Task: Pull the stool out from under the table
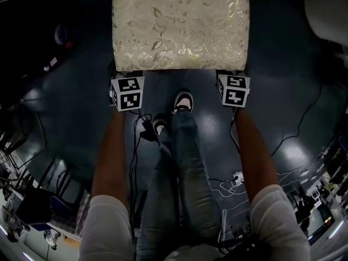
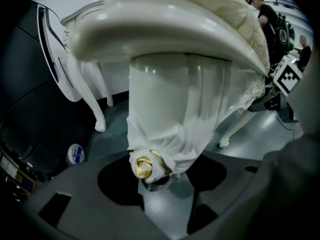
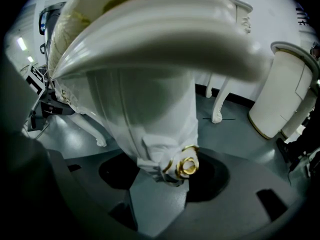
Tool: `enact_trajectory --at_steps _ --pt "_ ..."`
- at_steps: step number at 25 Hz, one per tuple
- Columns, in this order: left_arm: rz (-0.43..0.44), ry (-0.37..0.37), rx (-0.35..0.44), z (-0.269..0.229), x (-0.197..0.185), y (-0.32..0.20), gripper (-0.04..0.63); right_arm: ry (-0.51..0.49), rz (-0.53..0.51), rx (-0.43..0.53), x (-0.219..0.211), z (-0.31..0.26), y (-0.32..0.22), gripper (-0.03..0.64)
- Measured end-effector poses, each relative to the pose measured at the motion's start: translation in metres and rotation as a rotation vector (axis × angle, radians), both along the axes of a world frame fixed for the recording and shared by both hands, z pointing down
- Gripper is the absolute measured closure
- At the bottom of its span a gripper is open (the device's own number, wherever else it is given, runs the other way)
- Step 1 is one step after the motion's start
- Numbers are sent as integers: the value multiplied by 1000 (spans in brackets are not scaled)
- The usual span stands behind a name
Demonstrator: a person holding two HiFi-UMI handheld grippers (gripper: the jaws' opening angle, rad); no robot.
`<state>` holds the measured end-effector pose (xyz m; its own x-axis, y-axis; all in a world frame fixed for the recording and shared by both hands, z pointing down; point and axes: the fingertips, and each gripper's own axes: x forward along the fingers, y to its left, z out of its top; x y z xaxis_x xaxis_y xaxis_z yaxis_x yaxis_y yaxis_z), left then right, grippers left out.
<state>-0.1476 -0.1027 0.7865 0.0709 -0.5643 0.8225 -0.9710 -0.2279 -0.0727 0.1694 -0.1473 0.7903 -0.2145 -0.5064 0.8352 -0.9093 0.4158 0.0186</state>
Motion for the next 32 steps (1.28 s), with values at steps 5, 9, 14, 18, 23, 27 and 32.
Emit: enact_trajectory --at_steps 5,9,14,18,23,27,32 --pt "5 7 11 3 0 -2 337 6 5 5 1 1 2 354" --pt "3 7 9 3 -1 -2 337 -1 7 5 -1 1 1 354" --pt "1 8 6 3 -1 -2 337 -1 8 -1 -1 1 2 354" --pt "3 9 4 3 -1 -2 337 -1 8 0 0 1 2 354" --pt "6 17 -1 2 1 0 337 -7 -1 -1 0 0 0 354" --pt "24 43 -23 2 2 1 336 -12 -18 -8 -2 1 1 354" --pt "-27 74 -50 -1 -3 9 336 -36 31 -30 -1 4 2 353"
